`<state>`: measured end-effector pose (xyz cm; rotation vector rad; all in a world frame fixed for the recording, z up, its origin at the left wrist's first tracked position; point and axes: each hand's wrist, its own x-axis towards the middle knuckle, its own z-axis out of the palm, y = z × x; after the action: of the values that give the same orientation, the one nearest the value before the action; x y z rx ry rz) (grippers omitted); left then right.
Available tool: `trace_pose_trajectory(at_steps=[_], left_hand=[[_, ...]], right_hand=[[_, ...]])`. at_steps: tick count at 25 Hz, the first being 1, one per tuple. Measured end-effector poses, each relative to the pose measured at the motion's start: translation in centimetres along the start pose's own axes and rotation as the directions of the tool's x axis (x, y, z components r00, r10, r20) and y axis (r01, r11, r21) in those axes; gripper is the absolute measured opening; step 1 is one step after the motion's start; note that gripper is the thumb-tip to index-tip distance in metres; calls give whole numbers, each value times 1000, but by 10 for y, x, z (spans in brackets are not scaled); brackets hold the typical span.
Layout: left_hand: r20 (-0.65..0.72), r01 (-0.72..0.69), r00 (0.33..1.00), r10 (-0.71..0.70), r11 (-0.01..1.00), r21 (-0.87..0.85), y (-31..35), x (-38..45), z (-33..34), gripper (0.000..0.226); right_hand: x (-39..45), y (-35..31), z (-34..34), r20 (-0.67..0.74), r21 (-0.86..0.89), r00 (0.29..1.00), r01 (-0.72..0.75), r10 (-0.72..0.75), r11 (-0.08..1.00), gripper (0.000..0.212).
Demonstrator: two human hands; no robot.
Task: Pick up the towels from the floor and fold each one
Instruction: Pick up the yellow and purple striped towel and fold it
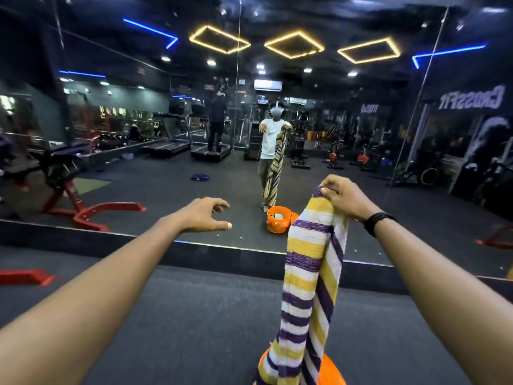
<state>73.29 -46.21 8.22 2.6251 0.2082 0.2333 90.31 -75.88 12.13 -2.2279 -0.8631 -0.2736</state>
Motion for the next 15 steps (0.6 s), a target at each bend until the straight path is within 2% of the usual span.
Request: trace_pose_trajectory(at_steps=[3, 7, 10, 13, 15], left_hand=[[16, -68, 997, 70, 991, -118, 11, 58, 5, 57], [130, -118, 975, 182, 912, -394, 38, 121, 48, 49], [200, -145, 926, 320, 792, -593, 64, 160, 80, 37], [198, -144, 872, 448, 621, -770, 86, 196, 97, 17], [161, -121, 866, 473, 511, -851, 93, 220, 102, 21]], right_hand=[[36, 8, 5, 18, 75, 1000, 24, -25, 997, 27], [46, 11, 10, 27, 223, 1000, -14, 8, 975, 20], [46, 19, 9, 26, 271, 998, -59, 54, 961, 14], [44, 34, 6, -53, 308, 988, -122, 145, 944, 16], [41, 43, 4, -126, 311, 963, -191, 240, 931, 17]])
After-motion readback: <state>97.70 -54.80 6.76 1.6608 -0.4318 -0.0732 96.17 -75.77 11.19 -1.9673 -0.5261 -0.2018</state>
